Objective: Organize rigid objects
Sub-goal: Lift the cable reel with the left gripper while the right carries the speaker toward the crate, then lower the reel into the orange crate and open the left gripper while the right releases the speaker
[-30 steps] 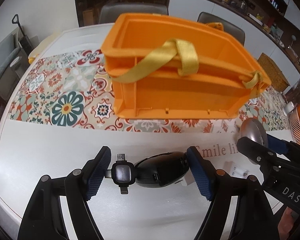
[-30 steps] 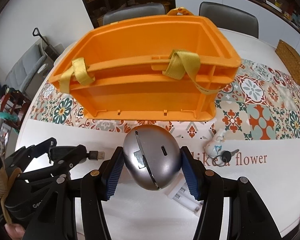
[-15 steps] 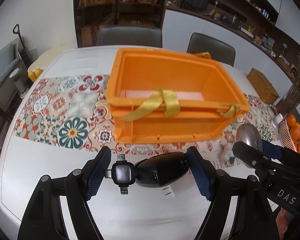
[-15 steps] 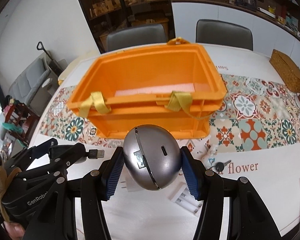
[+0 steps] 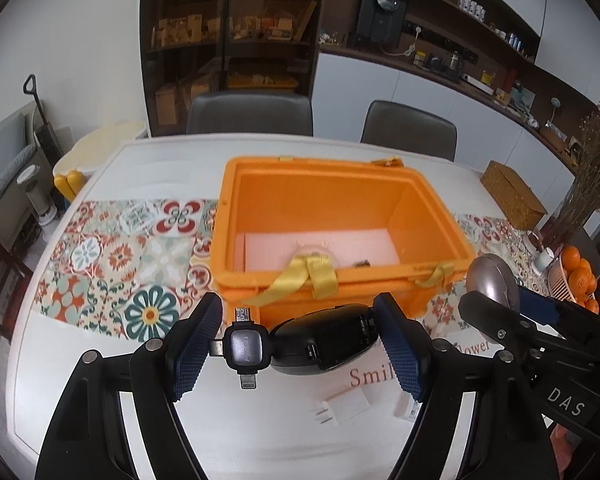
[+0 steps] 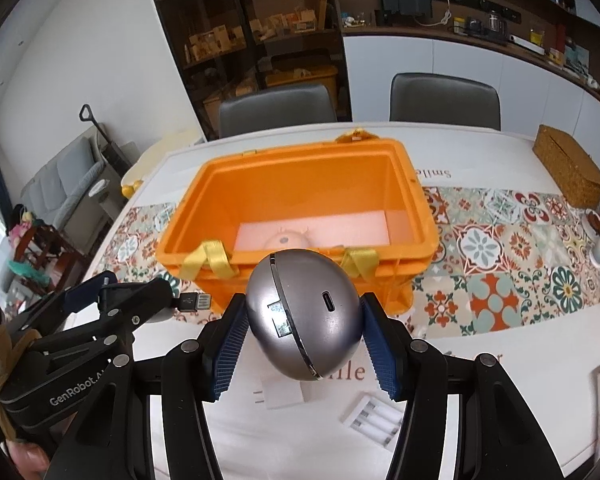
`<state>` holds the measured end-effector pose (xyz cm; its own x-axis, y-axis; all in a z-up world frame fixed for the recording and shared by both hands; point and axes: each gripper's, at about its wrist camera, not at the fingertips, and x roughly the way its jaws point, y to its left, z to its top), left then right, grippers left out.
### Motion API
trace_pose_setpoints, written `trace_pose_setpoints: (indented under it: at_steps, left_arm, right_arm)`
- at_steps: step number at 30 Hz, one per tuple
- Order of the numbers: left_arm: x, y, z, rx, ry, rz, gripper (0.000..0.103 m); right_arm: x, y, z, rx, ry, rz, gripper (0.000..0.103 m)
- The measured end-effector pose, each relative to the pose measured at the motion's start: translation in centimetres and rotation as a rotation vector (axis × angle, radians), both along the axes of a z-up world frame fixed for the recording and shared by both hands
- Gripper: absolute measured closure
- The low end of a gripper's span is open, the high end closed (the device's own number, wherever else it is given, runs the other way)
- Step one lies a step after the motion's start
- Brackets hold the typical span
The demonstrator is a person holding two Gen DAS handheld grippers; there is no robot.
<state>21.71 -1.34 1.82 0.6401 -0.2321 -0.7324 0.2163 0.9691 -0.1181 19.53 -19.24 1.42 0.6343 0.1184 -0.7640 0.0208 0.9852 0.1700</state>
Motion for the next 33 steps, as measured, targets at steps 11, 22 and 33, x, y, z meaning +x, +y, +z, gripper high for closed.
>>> trace_pose_setpoints:
  at_steps: [11, 22, 33]
  left_arm:
    - [1.6, -0.6, 2.4, 0.004, -0.060, -0.008, 0.025]
    - [4.1, -1.4, 3.7, 0.014, -0.096, -0.004, 0.025]
    - [7.5, -1.6, 2.9, 0.039, -0.080, 0.012, 0.026]
  right_arm:
    - [1.4, -0.1, 2.0, 0.003, -0.048, 0.005, 0.046]
    - [4.1, -0.7, 2.9, -0.006, -0.060, 0.007, 0.046]
    - [7.6, -1.2, 2.6, -0.024, -0.040, 0.009, 0.046]
